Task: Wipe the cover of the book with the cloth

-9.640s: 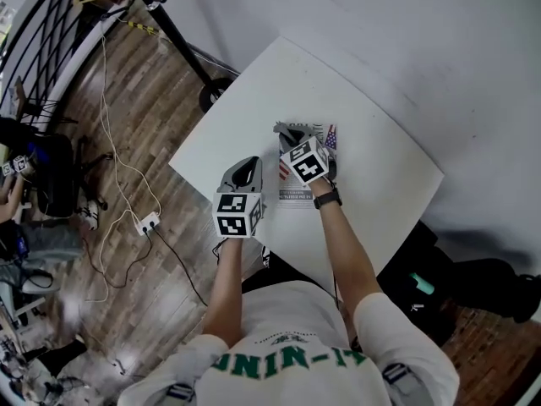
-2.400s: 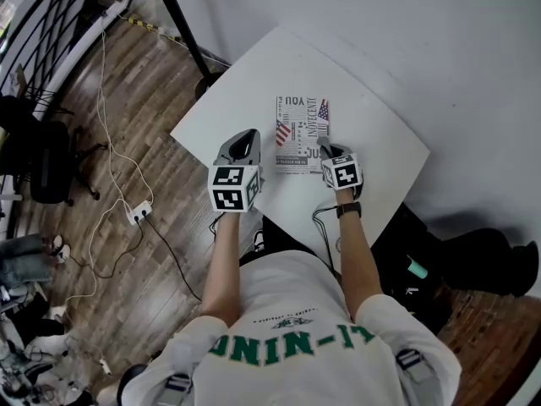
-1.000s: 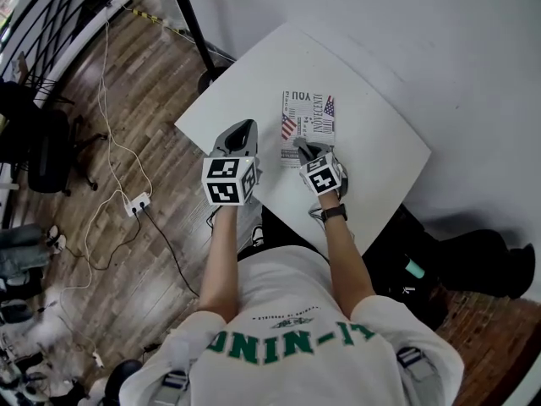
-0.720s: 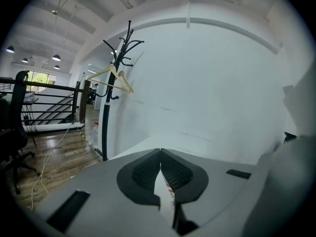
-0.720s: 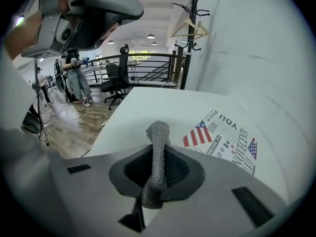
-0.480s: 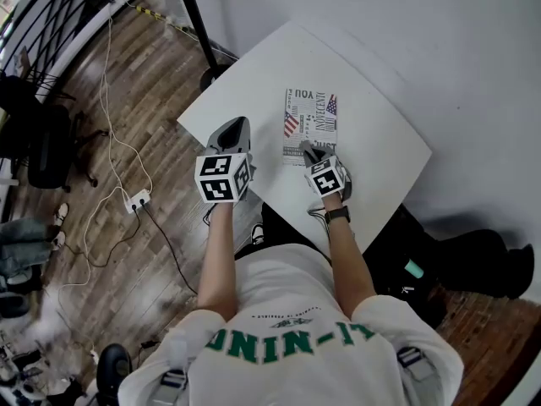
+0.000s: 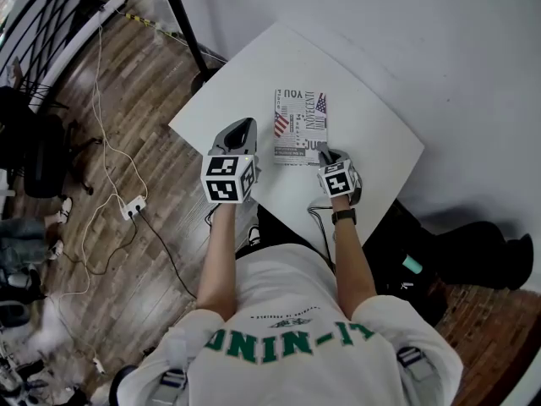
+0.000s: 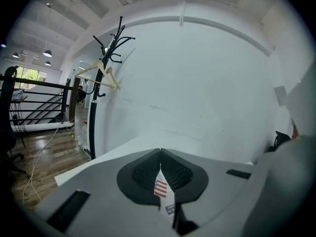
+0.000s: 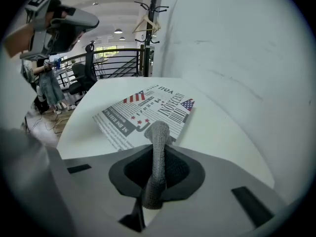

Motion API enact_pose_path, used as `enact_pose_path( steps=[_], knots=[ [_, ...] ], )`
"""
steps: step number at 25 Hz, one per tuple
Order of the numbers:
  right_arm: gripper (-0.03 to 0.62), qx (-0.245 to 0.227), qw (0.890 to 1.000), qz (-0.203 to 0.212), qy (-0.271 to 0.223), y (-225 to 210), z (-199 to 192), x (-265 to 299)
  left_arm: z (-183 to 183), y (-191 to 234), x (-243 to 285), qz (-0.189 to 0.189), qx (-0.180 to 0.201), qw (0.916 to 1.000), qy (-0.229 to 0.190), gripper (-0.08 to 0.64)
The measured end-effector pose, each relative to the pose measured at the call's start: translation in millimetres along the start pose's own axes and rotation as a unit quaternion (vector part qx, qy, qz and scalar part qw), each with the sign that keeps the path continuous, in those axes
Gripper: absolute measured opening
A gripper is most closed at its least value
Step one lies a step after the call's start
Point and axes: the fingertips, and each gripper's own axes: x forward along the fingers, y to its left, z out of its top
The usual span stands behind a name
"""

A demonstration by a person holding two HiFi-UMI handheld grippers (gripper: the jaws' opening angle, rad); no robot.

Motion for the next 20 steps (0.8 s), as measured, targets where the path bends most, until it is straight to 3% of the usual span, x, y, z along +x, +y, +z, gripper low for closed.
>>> enact_pose_path(
  steps=[5,11,16,20],
  knots=[
    [0.046,-0.039,0.996,0.069,-0.036,62,41,7,-1,16,-11,0.023,-0.004,0.9997,-0.003,0.014],
    [0.046,-0.124,0.981,0.138,-0.048,151,70,12,-3,33,-23,0.047,-0.007,0.9989,-0.002,0.014],
    [0.046,-0.125,0.984,0.121,-0.035,143,60,14,-3,33,-23,0.045,-0.005,0.999,0.001,0.014],
    [0.046,-0.094,0.992,0.085,-0.028,97,39,6,-1,23,-16,0.03,-0.007,0.9995,-0.001,0.014]
  ],
)
